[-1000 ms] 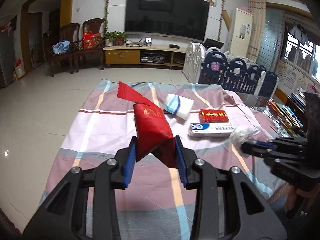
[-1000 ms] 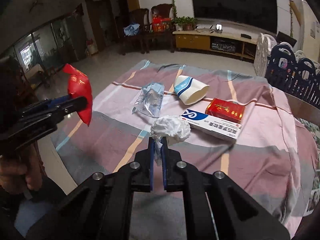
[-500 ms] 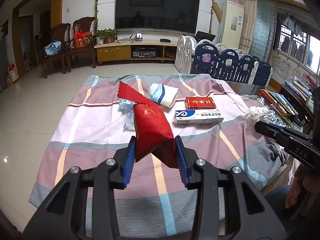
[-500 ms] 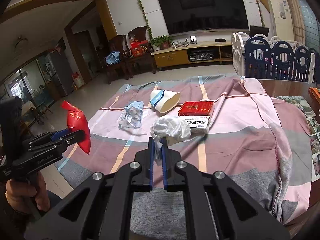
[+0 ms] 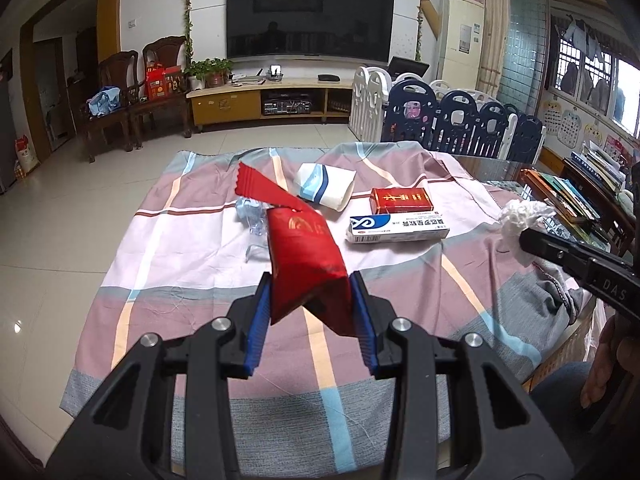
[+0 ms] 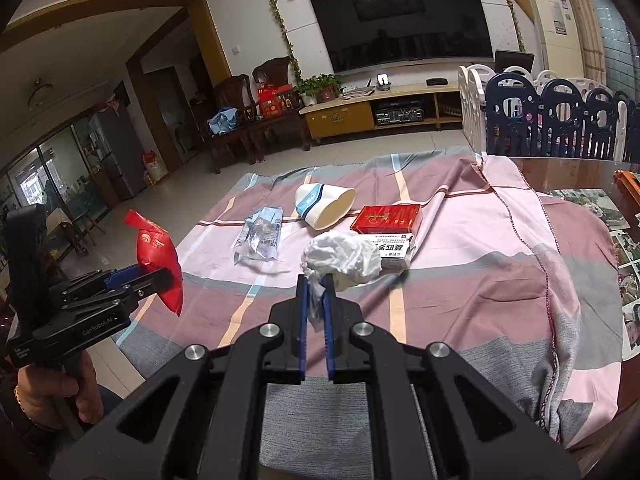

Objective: Collect trash
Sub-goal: 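Carry the red packet and white tissue to the white bin and open both tools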

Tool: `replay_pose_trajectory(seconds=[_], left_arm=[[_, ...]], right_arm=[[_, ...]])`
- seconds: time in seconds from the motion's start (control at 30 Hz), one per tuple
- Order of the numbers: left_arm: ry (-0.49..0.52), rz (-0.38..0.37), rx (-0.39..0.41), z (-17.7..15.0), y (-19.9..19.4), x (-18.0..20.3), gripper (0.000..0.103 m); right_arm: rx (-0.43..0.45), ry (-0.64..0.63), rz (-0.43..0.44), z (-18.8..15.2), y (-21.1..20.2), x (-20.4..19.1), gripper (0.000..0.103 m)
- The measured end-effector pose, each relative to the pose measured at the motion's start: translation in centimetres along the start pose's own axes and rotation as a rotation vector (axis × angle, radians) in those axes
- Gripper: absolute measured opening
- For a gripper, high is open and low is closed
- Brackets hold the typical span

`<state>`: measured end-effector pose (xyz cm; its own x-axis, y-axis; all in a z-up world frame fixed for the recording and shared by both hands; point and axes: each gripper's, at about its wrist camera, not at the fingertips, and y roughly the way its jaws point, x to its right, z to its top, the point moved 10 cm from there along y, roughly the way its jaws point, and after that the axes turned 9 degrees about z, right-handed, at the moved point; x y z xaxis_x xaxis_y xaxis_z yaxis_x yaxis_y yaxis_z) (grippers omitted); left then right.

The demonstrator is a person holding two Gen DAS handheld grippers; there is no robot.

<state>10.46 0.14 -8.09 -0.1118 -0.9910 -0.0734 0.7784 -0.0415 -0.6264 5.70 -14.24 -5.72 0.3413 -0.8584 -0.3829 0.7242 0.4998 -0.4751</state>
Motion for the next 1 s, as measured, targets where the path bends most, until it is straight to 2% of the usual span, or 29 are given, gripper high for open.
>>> replay_pose_trajectory(seconds=[0.17, 0.23, 0.3, 0.43, 0.53, 0.57, 0.63, 0.67, 0.7, 0.73, 0.77, 0.83, 0.87, 0.9, 1.0], left_arm=[[0.015, 0.007, -0.01, -0.2, 0.3, 0.4, 0.039], [0.019, 0.004, -0.006, -0.2, 0.1, 0.5, 0.039], [0.029, 0.002, 0.0, -0.2, 0.0, 0.7, 0.039], [0.074, -0.038, 0.032, -0.1, -1.0, 2.3, 0.039], [0.124, -0.114, 0.044, 0.1, -1.8, 6.0, 0.039], [0.133, -0.143, 0.039, 0.2, -2.1, 7.7, 0.039], [0.152, -0.24, 0.039, 0.6, -3.6, 13.0, 0.04], [0.172, -0.295, 0.047, 0.9, -4.7, 16.2, 0.04], [0.194, -0.339, 0.051, 1.0, -5.7, 18.9, 0.04], [0.218, -0.386, 0.053, 1.0, -6.9, 21.9, 0.041], [0.243, -0.435, 0.052, 0.9, -8.0, 24.9, 0.042], [0.307, -0.557, 0.035, 0.2, -10.6, 31.8, 0.044], [0.35, -0.627, 0.02, -0.5, -12.1, 35.6, 0.045], [0.377, -0.666, 0.013, -1.0, -13.1, 38.0, 0.05], [0.462, -0.747, 0.007, -3.0, -15.8, 45.4, 0.068]], right_arm=[[0.104, 0.078, -0.005, 0.6, -3.9, 1.4, 0.008], [0.154, 0.131, -0.012, 0.5, -7.4, 2.9, 0.008], [0.181, 0.141, -0.056, 0.1, -11.1, 4.8, 0.008], [0.209, 0.169, -0.252, -3.1, -20.9, 11.7, 0.008], [0.198, 0.24, -0.427, -7.7, -27.0, 17.7, 0.01], [0.18, 0.273, -0.47, -9.7, -28.4, 19.6, 0.013], [0.106, 0.366, -0.56, -14.4, -30.1, 23.5, 0.031], [0.078, 0.399, -0.583, -15.9, -30.5, 24.5, 0.051], [0.059, 0.429, -0.608, -17.4, -31.1, 25.3, 0.06], [0.069, 0.454, -0.627, -18.5, -32.0, 25.7, 0.061], [0.097, 0.463, -0.637, -18.7, -33.0, 25.8, 0.062], [0.186, 0.46, -0.683, -18.2, -35.8, 25.3, 0.072], [0.24, 0.452, -0.717, -17.6, -37.4, 25.2, 0.082], [0.301, 0.44, -0.744, -16.7, -39.2, 24.7, 0.086], [0.454, 0.403, -0.761, -13.3, -43.2, 23.0, 0.088]])
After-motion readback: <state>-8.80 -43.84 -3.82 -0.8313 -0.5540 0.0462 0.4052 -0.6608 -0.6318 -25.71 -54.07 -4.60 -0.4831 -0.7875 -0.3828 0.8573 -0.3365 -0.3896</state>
